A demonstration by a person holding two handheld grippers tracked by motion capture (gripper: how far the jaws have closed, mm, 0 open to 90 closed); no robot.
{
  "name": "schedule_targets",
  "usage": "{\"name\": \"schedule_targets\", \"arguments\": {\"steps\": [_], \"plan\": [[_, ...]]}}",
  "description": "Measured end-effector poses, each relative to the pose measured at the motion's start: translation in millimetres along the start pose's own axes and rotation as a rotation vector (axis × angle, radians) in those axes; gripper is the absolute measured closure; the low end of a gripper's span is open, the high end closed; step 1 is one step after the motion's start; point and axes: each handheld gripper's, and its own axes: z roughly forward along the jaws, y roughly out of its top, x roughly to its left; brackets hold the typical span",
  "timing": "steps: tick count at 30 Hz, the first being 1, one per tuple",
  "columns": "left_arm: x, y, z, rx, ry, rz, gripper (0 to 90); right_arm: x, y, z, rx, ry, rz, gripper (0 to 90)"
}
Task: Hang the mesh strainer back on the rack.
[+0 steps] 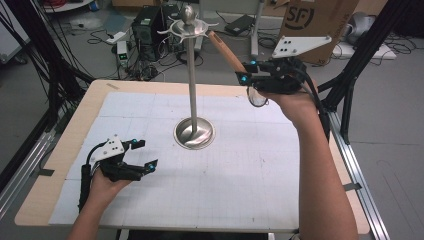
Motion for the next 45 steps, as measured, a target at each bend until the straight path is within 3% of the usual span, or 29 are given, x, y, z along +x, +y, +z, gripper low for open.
{"name": "schedule_targets", "arguments": {"steps": [8, 17, 31, 37, 45], "plan": [[0.3, 0.5, -1.2, -0.004, 0.0, -0.001, 15.5, -5.8, -0.4, 11.4, 0.008, -0.005, 0.016, 68.2], [0.2, 0.9, -1.8, -0.012, -0.001, -0.004, 15.5, -8.5, -4.2, 36.5, 0.031, 0.012, 0.038, 68.2], [0.4, 1.1, -2.3, -0.013, -0.002, -0.003, 15.5, -7.3, -4.7, 54.7, 0.062, 0.02, 0.056, 68.2], [-0.2, 1.2, -2.4, -0.014, -0.003, -0.007, 15.4, -4.0, -5.0, 63.7, 0.07, 0.018, 0.087, 67.9], [0.5, 1.4, -3.1, -0.013, -0.002, -0.003, 15.4, -1.3, -4.6, 73.0, 0.076, 0.022, 0.08, 65.9]]}}
